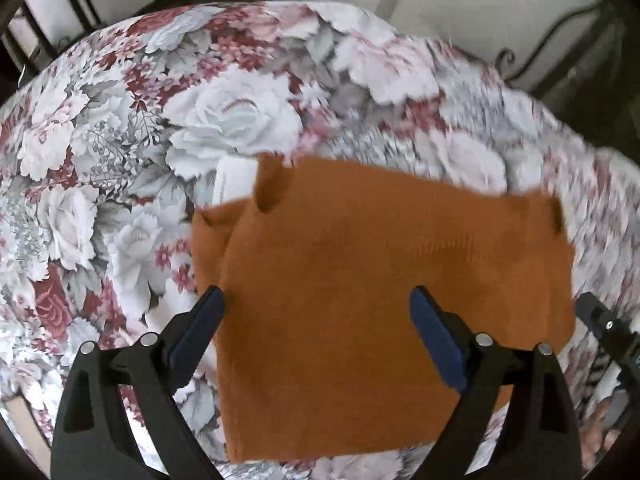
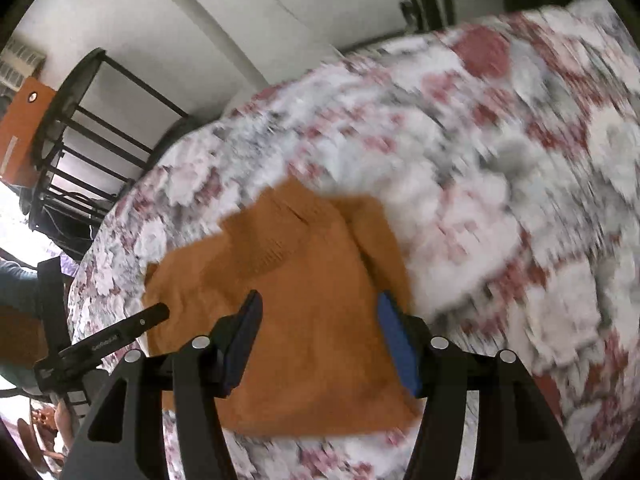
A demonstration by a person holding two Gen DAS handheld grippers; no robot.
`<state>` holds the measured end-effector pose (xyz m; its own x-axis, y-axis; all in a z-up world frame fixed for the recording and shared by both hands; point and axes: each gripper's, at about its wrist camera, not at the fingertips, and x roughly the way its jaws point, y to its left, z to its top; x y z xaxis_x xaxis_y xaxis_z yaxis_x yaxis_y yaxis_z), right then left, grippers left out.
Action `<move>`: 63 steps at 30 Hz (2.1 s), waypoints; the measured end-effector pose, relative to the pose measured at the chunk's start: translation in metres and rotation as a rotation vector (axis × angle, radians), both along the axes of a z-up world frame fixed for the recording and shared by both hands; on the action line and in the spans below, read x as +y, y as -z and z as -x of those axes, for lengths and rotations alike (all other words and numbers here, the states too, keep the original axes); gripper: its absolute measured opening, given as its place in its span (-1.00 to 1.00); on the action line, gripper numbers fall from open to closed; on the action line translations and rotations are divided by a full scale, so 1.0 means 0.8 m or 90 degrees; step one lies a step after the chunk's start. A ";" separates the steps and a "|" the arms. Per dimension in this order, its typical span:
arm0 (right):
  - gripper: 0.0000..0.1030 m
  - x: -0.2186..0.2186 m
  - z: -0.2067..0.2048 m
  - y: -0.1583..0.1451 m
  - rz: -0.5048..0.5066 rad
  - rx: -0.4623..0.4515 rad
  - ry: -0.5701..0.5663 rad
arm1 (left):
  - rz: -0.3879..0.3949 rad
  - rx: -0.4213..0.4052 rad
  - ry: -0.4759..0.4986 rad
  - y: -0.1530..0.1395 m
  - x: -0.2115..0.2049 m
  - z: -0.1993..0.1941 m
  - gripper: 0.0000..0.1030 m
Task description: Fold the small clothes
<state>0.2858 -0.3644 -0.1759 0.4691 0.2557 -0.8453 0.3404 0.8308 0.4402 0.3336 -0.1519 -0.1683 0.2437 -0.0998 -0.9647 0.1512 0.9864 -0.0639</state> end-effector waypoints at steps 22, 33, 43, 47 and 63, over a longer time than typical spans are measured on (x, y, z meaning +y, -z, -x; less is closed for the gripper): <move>-0.24 0.024 0.046 0.041 0.055 0.029 -0.114 | -0.050 0.110 -0.085 0.074 0.085 0.070 0.92; -0.90 0.032 0.071 0.063 0.127 0.152 -0.153 | -0.073 0.115 -0.078 0.073 0.078 0.069 0.92; -0.86 0.026 0.057 -0.016 0.102 0.027 -0.079 | -0.075 0.040 -0.041 0.006 0.062 0.124 0.91; -0.82 0.061 0.023 -0.015 0.077 0.005 -0.107 | -0.062 0.036 0.008 0.007 0.033 0.131 0.91; -0.51 0.097 -0.022 -0.008 0.037 -0.029 -0.127 | -0.035 0.066 0.009 0.038 0.021 0.118 0.91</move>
